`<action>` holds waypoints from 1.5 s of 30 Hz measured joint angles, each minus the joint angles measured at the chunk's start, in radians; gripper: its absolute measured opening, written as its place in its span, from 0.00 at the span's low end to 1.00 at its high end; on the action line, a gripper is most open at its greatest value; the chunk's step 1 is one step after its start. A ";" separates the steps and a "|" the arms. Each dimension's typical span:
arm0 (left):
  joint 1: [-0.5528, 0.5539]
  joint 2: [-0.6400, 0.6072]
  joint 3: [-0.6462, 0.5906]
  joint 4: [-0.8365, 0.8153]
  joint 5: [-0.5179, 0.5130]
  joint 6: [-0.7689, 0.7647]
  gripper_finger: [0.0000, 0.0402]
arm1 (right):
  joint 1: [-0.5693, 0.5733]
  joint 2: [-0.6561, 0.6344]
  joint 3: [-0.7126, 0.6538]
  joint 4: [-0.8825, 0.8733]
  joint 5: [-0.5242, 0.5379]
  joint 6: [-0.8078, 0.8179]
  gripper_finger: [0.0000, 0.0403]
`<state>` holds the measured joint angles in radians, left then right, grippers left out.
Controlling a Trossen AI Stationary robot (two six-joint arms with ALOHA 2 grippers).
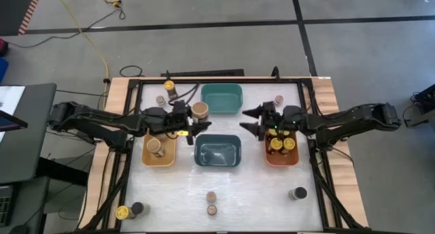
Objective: Sort spices by type
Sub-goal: Put the gold seasoning bottle into the yellow bin
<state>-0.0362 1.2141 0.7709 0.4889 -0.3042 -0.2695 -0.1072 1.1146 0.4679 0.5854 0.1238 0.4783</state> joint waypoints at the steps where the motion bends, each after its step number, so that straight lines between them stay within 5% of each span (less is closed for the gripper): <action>1: 0.000 0.016 0.017 0.000 0.000 0.011 0.67 | -0.018 0.010 0.007 0.000 0.000 0.017 0.98; 10: 0.002 0.109 0.132 -0.022 -0.001 0.090 0.67 | -0.069 0.134 0.124 0.002 -0.013 0.056 0.98; 17: 0.004 0.106 0.157 -0.053 -0.021 0.090 0.67 | -0.057 0.219 0.233 0.002 -0.155 0.047 0.98; 24: 0.004 0.105 0.157 -0.051 -0.023 0.090 0.68 | 0.004 0.295 0.301 -0.003 -0.341 -0.222 0.98; 45: -0.030 0.125 0.159 0.004 0.001 0.089 0.68 | 0.073 0.388 0.495 -0.145 -0.307 -0.372 0.98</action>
<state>-0.0658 1.3390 0.9297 0.4927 -0.3033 -0.1810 -0.0338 1.5022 0.9625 0.4409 -0.1837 0.1062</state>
